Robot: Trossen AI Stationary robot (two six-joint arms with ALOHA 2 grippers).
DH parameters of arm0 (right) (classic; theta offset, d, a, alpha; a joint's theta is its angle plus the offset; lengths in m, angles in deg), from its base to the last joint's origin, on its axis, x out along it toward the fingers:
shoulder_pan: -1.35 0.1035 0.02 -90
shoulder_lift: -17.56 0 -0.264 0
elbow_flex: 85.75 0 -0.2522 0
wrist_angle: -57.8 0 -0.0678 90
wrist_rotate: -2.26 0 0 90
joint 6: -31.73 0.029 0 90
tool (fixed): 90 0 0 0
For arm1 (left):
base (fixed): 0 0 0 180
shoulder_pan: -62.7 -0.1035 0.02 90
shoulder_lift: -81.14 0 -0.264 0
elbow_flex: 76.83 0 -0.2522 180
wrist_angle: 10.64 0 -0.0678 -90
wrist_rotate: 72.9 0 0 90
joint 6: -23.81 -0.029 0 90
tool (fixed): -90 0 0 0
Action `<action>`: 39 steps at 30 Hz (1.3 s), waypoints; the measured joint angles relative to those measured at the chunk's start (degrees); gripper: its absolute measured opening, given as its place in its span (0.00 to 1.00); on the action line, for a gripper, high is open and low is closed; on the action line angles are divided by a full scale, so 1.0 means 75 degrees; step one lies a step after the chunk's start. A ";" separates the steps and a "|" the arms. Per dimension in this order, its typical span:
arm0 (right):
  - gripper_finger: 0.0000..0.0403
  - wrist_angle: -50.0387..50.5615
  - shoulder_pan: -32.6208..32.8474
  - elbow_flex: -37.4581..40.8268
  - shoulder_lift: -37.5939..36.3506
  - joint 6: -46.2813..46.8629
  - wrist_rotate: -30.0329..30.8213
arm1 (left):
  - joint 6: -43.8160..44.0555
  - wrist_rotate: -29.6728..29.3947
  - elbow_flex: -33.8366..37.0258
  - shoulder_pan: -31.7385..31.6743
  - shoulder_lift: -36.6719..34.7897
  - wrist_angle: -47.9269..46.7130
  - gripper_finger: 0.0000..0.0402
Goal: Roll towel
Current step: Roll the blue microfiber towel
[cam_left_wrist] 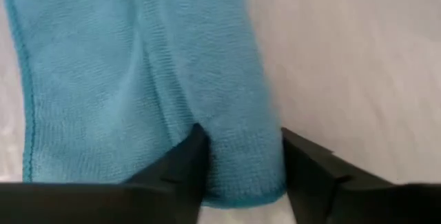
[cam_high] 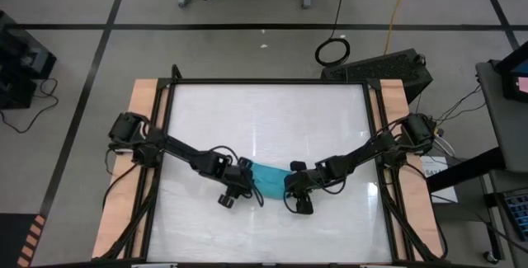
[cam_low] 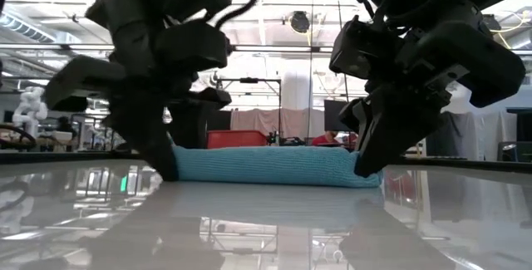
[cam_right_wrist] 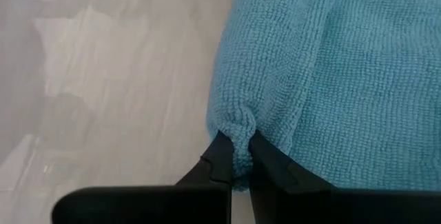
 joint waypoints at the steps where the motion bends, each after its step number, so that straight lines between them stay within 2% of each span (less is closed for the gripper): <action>1: 0.03 -0.0003 0.0000 0.0003 -0.0006 0.0011 -0.0011 | 0.0094 0.0117 0.0000 -0.0085 0.0006 0.0070 0.38; 4: 0.03 0.0043 0.0005 0.0006 -0.0079 0.0219 -0.0117 | 0.0432 0.0679 0.0009 -0.0350 0.0020 0.0308 0.20; 7: 0.03 0.0068 0.0003 0.0013 -0.0173 0.0441 -0.0340 | 0.0800 0.1581 0.0017 -0.0624 0.0037 0.0446 0.06; 12: 0.03 0.0218 0.0003 0.0017 -0.0421 0.1013 -0.0573 | 0.2040 0.3325 0.0029 -0.1131 0.0064 0.0633 0.06; 19: 0.03 0.0502 -0.0096 0.0006 -0.0528 0.2135 -0.0788 | 0.3850 0.4689 0.0024 -0.1801 0.0064 0.0639 0.07; 25: 0.03 0.0556 -0.0560 0.0002 -0.0530 0.3335 -0.1277 | 0.4661 0.4687 0.0020 -0.1962 0.0071 0.0365 0.07; 28: 0.06 0.0534 -0.0743 0.0000 -0.0530 0.3410 -0.1449 | 0.4868 0.4669 0.0009 -0.1977 0.0274 0.0214 0.07; 34: 0.26 0.0571 -0.0748 0.0009 -0.0757 0.2949 -0.1452 | 0.5075 0.4836 0.0000 -0.1980 0.0600 0.0130 0.07; 39: 0.41 0.0961 -0.0352 0.0017 -0.1425 0.1836 -0.0364 | 0.5192 0.4852 0.0005 -0.1982 0.0611 0.0139 0.07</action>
